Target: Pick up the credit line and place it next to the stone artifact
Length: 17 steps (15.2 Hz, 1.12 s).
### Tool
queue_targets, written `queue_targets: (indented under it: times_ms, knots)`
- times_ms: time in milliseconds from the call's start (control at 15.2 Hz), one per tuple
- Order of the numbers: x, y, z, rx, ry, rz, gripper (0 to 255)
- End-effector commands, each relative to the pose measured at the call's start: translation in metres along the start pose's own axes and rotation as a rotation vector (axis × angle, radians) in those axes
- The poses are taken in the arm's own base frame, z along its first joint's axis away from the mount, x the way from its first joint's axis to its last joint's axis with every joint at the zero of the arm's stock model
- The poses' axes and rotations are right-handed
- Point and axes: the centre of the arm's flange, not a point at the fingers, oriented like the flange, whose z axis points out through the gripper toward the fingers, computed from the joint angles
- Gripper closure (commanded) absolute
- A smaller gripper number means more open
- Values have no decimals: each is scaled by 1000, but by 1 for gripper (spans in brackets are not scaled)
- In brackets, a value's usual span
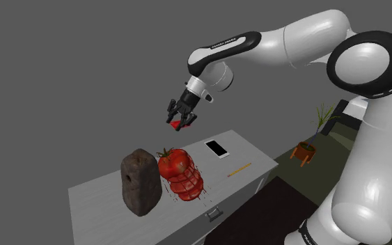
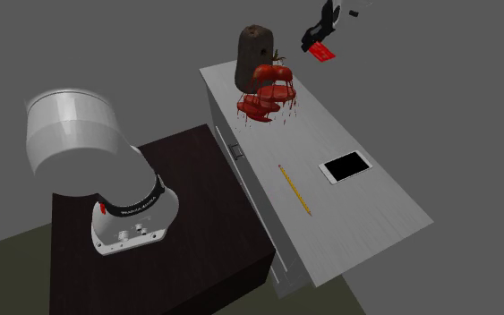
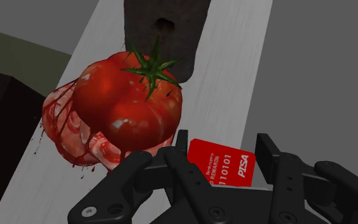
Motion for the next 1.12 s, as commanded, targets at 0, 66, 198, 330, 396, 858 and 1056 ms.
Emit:
queue_targets:
  times_ms: [0, 66, 198, 330, 396, 858, 1056]
  knots:
    - [6, 2, 10, 0, 0, 0, 255]
    - [8, 3, 15, 0, 0, 0, 255]
    - [14, 4, 23, 0, 0, 0, 255]
    - [20, 6, 32, 0, 0, 0, 255]
    - [23, 7, 37, 0, 0, 0, 255]
    - [42, 12, 67, 0, 0, 0, 255]
    - [51, 15, 81, 0, 0, 0, 255]
